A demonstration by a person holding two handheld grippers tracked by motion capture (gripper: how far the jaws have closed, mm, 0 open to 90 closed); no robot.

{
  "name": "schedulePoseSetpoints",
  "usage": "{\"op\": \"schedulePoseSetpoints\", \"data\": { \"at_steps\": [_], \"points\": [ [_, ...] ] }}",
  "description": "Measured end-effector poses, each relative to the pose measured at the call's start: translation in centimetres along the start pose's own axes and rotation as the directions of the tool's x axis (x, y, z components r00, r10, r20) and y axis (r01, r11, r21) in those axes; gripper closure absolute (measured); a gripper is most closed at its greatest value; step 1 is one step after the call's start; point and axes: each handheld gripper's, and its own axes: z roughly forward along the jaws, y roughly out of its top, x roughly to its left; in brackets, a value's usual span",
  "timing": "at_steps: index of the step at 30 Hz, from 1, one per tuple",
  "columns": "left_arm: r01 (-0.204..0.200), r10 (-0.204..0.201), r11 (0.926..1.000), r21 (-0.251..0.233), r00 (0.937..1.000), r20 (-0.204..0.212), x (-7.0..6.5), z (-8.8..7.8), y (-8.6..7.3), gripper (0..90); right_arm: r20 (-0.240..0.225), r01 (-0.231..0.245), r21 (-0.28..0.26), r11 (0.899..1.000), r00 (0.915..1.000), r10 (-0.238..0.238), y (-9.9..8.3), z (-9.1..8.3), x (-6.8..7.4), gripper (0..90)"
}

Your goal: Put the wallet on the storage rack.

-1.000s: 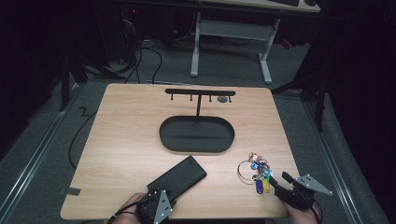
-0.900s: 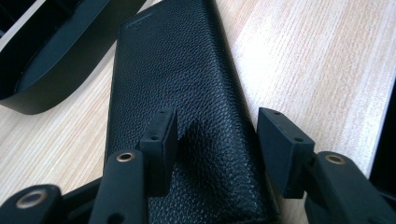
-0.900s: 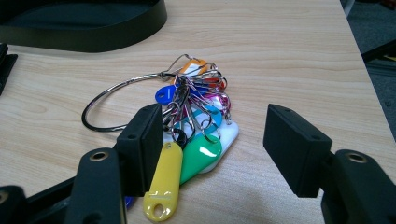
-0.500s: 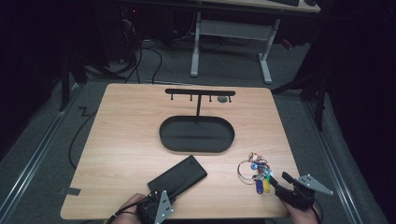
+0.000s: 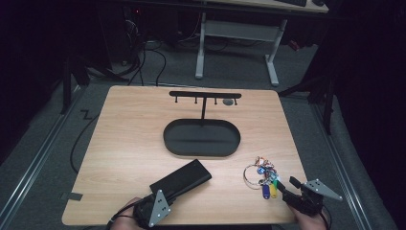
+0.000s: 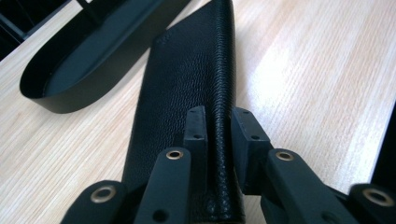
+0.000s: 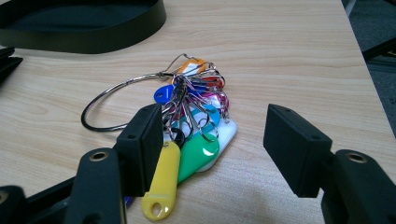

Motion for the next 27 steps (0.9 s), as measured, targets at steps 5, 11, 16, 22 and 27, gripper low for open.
{"op": "schedulePoseSetpoints", "data": {
  "at_steps": [5,11,16,22,27],
  "points": [
    [0.030,-0.030,0.9993,-0.020,0.9995,0.001,0.5,-0.5,-0.1,78.4,0.000,0.003,0.000,1.000,1.0000,-0.003,0.0,0.0,0.0,38.2],
    [0.091,-0.091,0.9941,-0.059,0.9958,0.014,1.2,-1.3,0.0,79.3,-0.001,0.001,0.000,1.000,1.0000,-0.001,0.0,0.0,0.0,38.2],
    [0.152,-0.150,0.9834,-0.099,0.9882,0.032,1.9,-2.2,-0.1,79.9,-0.001,0.002,0.002,1.000,1.0000,-0.002,0.0,0.0,0.0,38.2],
    [0.260,-0.249,0.9540,-0.149,0.9645,0.087,3.0,-2.7,-0.6,80.3,-0.002,0.001,0.003,1.000,1.0000,-0.001,0.0,0.1,0.0,38.2],
    [0.325,-0.309,0.9293,-0.176,0.9445,0.112,3.7,-3.1,-0.9,80.5,-0.002,0.002,0.003,1.000,1.0000,-0.002,0.0,0.0,0.1,38.2]
  ]
}}
